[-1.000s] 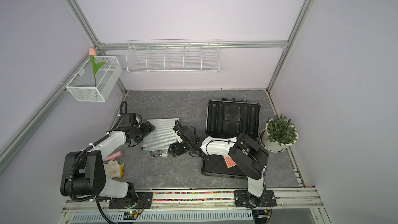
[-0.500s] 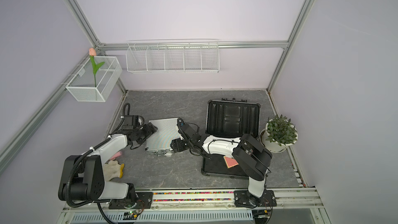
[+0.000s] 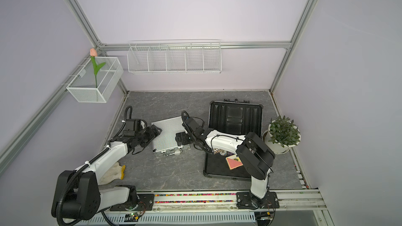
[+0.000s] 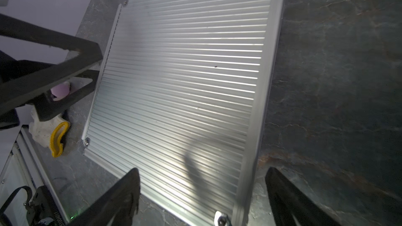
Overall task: Open the poker set cases
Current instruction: Pick up the poker set case from the center of the board.
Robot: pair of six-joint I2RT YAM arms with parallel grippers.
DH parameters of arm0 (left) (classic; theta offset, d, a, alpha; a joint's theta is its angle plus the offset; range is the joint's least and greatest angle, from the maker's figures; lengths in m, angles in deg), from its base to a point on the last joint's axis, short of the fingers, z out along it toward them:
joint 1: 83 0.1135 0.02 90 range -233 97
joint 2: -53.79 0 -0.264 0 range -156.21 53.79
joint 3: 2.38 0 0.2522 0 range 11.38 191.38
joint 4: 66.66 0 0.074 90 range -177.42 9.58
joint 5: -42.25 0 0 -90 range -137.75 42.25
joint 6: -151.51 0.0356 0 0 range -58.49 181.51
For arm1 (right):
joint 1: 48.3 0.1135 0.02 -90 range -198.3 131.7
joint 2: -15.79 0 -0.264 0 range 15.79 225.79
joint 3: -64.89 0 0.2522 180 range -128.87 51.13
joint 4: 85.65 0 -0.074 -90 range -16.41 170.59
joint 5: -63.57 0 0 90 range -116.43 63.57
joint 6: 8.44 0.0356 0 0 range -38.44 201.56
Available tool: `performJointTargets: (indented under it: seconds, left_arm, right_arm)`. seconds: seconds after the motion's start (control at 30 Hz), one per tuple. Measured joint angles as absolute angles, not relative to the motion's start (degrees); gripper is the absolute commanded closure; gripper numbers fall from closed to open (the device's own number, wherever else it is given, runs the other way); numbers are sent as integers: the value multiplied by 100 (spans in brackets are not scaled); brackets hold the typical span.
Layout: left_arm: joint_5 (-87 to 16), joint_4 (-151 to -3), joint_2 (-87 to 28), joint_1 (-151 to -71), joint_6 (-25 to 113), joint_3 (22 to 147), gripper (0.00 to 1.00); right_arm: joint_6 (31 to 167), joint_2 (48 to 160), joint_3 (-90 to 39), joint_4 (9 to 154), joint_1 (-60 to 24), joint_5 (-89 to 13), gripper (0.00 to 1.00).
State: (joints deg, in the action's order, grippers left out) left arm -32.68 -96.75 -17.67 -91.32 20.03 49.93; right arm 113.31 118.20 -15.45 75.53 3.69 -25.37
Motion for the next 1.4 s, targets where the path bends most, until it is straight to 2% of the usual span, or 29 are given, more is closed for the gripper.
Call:
performJointTargets:
  seconds: [0.23,0.4,0.53,0.77,1.1,1.4]
  left_arm:
    - [-3292,-9745,-1490,-9132,2019,4885,14]
    - [-3301,-9756,-1424,-9132,2019,4695,14]
    - [-3319,-9748,-1365,-9132,2014,4490,14]
    - [-3314,-9737,-1332,-9132,2003,4208,14]
    - [-3290,-9638,-1339,-9132,2005,4066,14]
    - [-3246,-9470,-1420,-9132,2008,4044,14]
  right_arm:
    - [11451,10782,-879,7610,745,-2095,12]
    - [11606,10609,-77,8477,1254,-1975,20]
    - [11785,10887,450,9319,1496,-1909,20]
    - [12091,11770,559,10650,1516,-1892,24]
    - [12321,12301,588,11526,1475,-1984,24]
    - [12631,12356,708,11909,1400,-2226,36]
